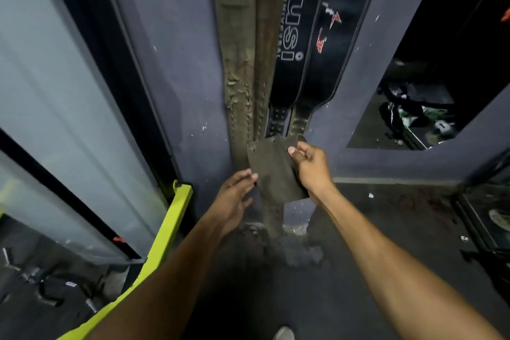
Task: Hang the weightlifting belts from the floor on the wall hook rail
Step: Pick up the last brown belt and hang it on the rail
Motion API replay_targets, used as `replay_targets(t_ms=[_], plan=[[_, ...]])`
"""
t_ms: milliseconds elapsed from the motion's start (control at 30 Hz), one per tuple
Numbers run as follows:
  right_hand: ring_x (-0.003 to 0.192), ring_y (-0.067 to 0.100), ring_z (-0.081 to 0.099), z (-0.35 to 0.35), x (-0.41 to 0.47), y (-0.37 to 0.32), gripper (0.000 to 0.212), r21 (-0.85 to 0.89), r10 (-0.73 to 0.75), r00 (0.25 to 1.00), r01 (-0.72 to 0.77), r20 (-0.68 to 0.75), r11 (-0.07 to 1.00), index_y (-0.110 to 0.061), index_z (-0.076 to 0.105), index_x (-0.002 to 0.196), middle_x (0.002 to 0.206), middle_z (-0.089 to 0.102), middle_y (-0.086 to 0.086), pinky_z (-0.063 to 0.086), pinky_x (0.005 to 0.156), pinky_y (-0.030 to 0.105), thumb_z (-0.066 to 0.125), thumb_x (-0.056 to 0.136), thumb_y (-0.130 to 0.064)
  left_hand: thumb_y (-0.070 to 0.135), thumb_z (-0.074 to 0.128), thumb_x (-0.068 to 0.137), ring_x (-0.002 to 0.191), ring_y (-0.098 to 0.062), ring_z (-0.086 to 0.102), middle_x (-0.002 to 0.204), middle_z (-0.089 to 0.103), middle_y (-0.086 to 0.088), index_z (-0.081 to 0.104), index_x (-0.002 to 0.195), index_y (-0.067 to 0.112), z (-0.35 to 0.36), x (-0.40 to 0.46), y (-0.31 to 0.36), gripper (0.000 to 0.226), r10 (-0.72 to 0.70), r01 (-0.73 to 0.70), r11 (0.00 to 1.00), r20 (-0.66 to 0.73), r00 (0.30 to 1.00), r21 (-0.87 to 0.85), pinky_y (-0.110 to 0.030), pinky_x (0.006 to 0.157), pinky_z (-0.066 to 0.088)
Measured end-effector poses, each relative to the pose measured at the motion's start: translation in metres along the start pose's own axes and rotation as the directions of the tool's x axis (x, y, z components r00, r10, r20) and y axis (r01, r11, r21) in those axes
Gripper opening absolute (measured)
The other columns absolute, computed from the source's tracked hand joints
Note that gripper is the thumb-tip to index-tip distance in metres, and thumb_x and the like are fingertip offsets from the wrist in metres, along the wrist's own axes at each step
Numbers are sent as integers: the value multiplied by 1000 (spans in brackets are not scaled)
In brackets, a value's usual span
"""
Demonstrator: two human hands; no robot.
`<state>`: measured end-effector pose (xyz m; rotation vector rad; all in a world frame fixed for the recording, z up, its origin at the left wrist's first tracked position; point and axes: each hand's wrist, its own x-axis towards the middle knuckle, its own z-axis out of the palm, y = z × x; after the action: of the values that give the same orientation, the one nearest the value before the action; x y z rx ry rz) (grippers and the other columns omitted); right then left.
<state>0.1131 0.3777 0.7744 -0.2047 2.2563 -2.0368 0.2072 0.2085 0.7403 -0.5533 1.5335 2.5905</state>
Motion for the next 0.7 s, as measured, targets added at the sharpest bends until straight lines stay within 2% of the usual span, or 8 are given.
replay_targets(t_ms=[100, 167, 267, 367, 433, 500, 600, 700], plan=[[104, 25, 75, -5, -2, -33, 21, -81, -133, 991, 130, -27, 988, -16, 75, 110, 105, 81, 2, 60, 91, 40, 55, 106, -17, 13, 65, 95, 103, -12, 64, 91, 75, 13, 67, 87, 26, 9, -3, 25, 16, 37, -37, 999, 1, 999, 7, -37, 89, 44], [103, 23, 75, -9, 1, -52, 21, -61, -138, 988, 134, -69, 989, -19, 77, 106, 104, 81, 1, 59, 90, 39, 56, 105, -18, 8, 62, 96, 93, -10, 65, 85, 74, 14, 66, 84, 25, 21, -9, 36, 21, 129, -129, 992, 6, 992, -2, -38, 89, 46], [91, 22, 70, -16, 12, -76, 22, 28, -35, 982, 41, -185, 999, -15, 78, 92, 96, 79, 6, 55, 84, 36, 59, 104, -15, 6, 61, 97, 91, -6, 69, 89, 77, 13, 65, 89, 23, 42, -16, 48, 20, 273, -272, 962, -23, 962, 8, -29, 85, 52], [105, 25, 68, -28, 20, -91, 22, 111, 94, 951, -64, -294, 992, 8, 69, 104, 109, 75, 19, 55, 97, 43, 63, 101, -13, -2, 58, 97, 81, -4, 70, 86, 77, 6, 64, 89, 18, 60, -16, 58, 22, 356, -356, 934, 8, 934, 6, -18, 72, 55], [99, 20, 67, -38, 25, -99, 18, 111, 137, 933, -105, -332, 988, 3, 71, 98, 103, 75, 11, 56, 94, 40, 64, 100, -14, -4, 56, 97, 77, -4, 69, 84, 76, 4, 65, 88, 19, 70, -18, 63, 26, 384, -383, 923, 33, 923, -25, -16, 69, 54], [88, 22, 62, -51, 30, -110, 14, 142, 185, 907, -140, -378, 980, -9, 67, 85, 93, 68, 7, 55, 78, 33, 63, 98, -12, -2, 54, 97, 78, -5, 68, 88, 76, 5, 64, 90, 20, 73, -19, 64, 25, 393, -390, 914, 6, 920, -107, -16, 69, 53], [85, 26, 65, -76, 40, -128, 3, 281, 268, 861, -154, -432, 947, -4, 62, 92, 100, 68, 13, 60, 79, 41, 62, 95, -4, -4, 47, 98, 79, -8, 65, 88, 72, 4, 62, 93, 21, 64, -20, 60, 29, 351, -351, 900, -47, 935, -259, -21, 73, 50], [83, 30, 70, -92, 45, -149, 9, 408, 302, 891, -150, -338, 901, -1, 62, 105, 94, 70, 15, 62, 79, 49, 64, 97, -2, -13, 38, 93, 91, -14, 67, 98, 75, 4, 63, 105, 22, 57, -19, 51, 44, 238, -248, 924, -67, 969, -293, -31, 85, 48]])
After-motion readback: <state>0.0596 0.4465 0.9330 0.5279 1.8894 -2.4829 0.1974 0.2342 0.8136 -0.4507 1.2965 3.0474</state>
